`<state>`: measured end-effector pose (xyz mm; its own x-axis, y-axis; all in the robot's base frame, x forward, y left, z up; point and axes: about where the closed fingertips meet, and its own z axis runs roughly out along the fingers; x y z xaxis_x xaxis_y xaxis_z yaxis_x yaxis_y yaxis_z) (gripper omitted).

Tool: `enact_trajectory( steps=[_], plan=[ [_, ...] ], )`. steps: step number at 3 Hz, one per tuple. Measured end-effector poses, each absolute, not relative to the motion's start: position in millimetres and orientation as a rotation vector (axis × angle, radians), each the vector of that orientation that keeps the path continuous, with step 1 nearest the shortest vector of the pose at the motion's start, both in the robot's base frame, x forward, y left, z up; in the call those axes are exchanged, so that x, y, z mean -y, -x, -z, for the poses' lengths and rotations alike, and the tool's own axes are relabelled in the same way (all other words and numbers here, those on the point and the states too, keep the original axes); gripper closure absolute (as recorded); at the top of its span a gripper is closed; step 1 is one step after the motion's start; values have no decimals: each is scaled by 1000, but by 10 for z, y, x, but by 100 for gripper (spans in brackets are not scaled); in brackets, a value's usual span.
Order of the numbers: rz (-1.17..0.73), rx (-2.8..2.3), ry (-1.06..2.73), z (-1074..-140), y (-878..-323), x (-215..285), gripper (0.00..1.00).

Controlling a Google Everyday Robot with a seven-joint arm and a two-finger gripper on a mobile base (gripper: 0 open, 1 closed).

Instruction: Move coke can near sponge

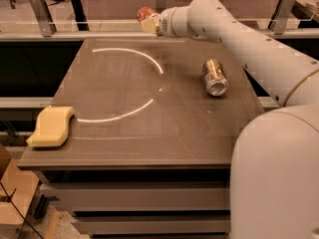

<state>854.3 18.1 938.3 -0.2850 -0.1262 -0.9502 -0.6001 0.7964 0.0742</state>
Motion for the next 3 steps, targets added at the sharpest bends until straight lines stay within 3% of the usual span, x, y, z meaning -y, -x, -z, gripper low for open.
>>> enact_trajectory(
  steps=[1, 3],
  plan=[
    [-575, -1772, 683, -9648, -7979, -36, 100],
    [-578, -1713, 849, -9734, -7809, -374, 100]
  ],
)
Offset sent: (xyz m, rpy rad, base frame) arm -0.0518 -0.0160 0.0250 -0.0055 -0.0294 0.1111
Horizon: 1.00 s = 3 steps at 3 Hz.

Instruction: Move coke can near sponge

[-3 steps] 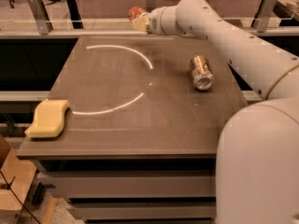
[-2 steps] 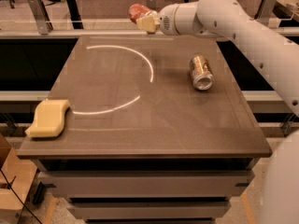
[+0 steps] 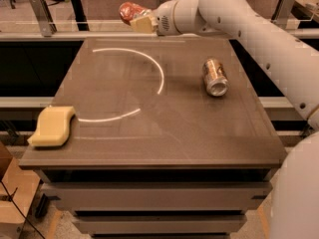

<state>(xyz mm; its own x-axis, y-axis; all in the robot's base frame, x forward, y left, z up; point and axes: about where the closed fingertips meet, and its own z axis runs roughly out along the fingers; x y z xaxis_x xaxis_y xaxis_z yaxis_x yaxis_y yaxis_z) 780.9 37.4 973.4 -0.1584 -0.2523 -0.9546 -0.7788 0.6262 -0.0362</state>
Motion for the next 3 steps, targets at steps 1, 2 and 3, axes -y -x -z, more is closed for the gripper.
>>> enact_trajectory(
  steps=[1, 2, 3],
  plan=[
    [-533, -1732, 1025, -9622, -7550, -563, 100],
    [-528, -1739, 1160, -9452, -7202, -728, 100],
    [-568, -1740, 1230, -9281, -6870, -835, 100]
  ],
)
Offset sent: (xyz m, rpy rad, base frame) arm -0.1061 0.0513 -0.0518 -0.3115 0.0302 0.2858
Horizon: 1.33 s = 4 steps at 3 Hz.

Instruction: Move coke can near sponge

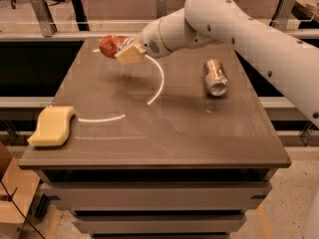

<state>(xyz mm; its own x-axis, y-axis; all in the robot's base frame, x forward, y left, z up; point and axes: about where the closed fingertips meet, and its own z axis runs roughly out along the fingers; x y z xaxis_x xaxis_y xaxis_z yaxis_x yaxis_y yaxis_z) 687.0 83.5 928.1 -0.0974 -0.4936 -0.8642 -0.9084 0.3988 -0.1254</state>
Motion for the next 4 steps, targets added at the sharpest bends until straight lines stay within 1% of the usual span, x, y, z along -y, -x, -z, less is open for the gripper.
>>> enact_trajectory(
  steps=[1, 2, 4],
  plan=[
    [-642, -1753, 1235, -9138, -6551, -938, 100],
    [-707, -1780, 1209, -9025, -6293, -1012, 85],
    [-838, -1850, 1151, -8779, -5889, -1144, 39]
  ],
)
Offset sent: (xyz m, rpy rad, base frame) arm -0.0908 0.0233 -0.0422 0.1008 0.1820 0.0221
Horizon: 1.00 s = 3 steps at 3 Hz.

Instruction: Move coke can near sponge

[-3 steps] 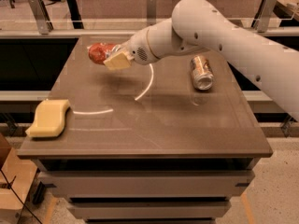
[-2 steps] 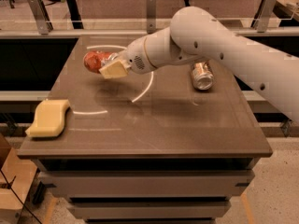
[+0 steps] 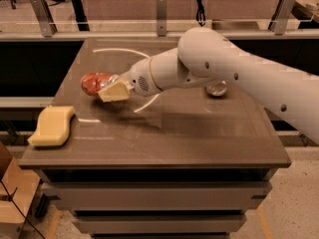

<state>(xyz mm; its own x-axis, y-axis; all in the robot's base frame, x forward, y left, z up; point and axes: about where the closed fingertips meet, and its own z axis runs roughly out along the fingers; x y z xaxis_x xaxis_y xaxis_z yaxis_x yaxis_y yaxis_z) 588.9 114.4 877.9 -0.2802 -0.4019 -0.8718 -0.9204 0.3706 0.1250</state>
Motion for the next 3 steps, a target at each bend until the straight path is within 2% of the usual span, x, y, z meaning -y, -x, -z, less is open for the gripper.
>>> enact_trajectory(
  steps=[1, 2, 3],
  plan=[
    [-888, -1881, 1121, -8676, -5782, -1173, 16],
    [-926, -1910, 1097, -8596, -5705, -1184, 0],
    [-926, -1910, 1097, -8595, -5703, -1185, 0]
  ],
)
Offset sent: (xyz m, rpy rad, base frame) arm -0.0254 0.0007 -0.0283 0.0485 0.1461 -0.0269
